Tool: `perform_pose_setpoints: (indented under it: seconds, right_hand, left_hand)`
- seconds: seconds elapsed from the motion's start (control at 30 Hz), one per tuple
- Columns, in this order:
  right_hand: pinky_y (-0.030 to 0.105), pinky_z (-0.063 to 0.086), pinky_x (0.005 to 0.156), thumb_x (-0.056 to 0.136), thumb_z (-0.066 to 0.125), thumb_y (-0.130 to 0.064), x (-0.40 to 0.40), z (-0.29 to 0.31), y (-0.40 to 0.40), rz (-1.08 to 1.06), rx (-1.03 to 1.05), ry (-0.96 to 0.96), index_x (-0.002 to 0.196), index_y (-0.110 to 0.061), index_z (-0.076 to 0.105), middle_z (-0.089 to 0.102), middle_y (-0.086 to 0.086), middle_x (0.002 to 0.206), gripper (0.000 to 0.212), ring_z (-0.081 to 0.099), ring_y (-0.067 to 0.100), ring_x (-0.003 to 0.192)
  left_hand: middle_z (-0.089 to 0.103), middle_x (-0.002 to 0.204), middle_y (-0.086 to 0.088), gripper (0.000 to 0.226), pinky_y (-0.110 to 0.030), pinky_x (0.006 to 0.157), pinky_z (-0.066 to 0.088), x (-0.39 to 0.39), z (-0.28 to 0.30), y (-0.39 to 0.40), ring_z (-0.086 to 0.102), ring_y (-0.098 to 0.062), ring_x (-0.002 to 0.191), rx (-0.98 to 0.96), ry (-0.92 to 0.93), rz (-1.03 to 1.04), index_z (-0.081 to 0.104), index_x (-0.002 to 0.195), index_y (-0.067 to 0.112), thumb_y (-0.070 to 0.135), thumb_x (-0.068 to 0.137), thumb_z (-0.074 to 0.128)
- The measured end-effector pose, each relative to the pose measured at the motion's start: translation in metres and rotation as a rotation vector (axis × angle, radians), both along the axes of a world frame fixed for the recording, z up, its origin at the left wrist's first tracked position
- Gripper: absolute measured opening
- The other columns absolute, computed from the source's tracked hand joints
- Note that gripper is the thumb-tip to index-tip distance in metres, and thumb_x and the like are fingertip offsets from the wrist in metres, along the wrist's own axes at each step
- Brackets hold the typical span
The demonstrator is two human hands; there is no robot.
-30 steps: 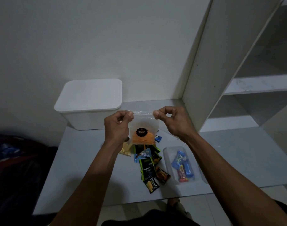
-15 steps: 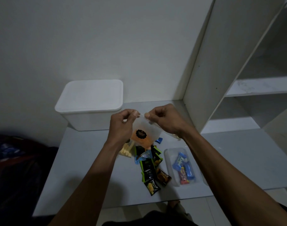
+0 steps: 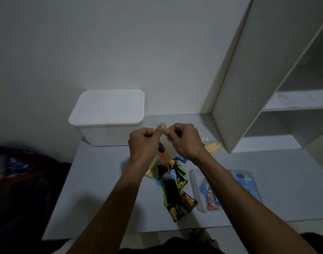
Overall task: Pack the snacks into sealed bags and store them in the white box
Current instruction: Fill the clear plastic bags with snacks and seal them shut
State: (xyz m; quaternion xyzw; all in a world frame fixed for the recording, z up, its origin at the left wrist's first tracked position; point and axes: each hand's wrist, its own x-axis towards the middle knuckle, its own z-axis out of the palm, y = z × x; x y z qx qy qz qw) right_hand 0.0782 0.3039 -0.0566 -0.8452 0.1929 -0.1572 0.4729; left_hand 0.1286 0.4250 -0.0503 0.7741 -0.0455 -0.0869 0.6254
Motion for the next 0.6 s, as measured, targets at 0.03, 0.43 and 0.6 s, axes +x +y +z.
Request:
perform_pose_setpoints:
  seconds: [0.03, 0.43, 0.6]
  right_hand:
    - [0.027, 0.050, 0.063, 0.096, 0.061, -0.028, 0.000, -0.001, 0.002, 0.013, -0.001, 0.005, 0.083, -0.010, 0.071, 0.071, 0.002, 0.076, 0.024, 0.065, 0.013, 0.069]
    - [0.039, 0.057, 0.072, 0.093, 0.065, -0.029, -0.001, -0.012, 0.004, -0.038, 0.124, 0.008, 0.084, -0.016, 0.075, 0.072, -0.001, 0.075, 0.018, 0.067, 0.015, 0.071]
    - [0.023, 0.051, 0.063, 0.095, 0.063, -0.026, -0.007, -0.019, 0.004, -0.036, 0.128, -0.005, 0.080, -0.016, 0.071, 0.067, -0.006, 0.069, 0.019, 0.056, 0.000, 0.059]
  left_hand:
    - [0.069, 0.057, 0.005, 0.029, -0.020, 0.059, 0.046, -0.003, 0.002, -0.001, 0.061, 0.006, 0.051, 0.004, 0.018, -0.003, 0.069, 0.060, 0.024, 0.042, 0.083, 0.073]
    - [0.068, 0.065, -0.012, 0.025, -0.008, 0.041, 0.042, 0.002, 0.007, -0.007, 0.052, 0.002, 0.042, -0.077, 0.142, 0.087, 0.073, 0.073, 0.002, 0.018, 0.090, 0.067]
    - [0.072, 0.072, -0.008, 0.018, -0.008, 0.043, 0.043, 0.001, 0.010, -0.006, 0.058, 0.002, 0.048, -0.066, 0.154, 0.078, 0.073, 0.076, -0.001, 0.013, 0.088, 0.068]
